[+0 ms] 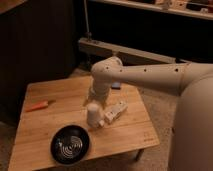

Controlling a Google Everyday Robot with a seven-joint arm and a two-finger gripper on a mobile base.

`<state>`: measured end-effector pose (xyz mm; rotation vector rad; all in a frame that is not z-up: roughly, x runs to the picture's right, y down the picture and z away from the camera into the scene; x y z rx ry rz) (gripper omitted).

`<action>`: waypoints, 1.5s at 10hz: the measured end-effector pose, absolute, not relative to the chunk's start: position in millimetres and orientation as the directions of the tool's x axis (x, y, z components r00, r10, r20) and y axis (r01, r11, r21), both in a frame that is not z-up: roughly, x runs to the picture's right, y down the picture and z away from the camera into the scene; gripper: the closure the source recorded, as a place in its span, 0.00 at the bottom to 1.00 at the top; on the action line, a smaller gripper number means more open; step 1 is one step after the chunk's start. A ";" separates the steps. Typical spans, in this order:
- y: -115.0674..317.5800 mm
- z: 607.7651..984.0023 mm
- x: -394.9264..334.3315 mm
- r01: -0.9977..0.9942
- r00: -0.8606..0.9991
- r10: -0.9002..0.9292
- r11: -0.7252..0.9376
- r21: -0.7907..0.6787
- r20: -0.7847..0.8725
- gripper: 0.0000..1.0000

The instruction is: Place the ceramic cup over the eraser

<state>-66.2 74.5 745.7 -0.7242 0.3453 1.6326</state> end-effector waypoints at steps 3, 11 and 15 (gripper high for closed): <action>81.9 760.3 -70.9 -0.973 -0.045 0.760 -0.181 -0.144 -0.649 0.35; 101.6 779.2 -67.7 -0.977 -0.032 0.769 -0.159 -0.143 -0.638 0.35; 104.3 787.7 -76.4 -0.980 -0.013 0.779 -0.135 -0.148 -0.627 0.35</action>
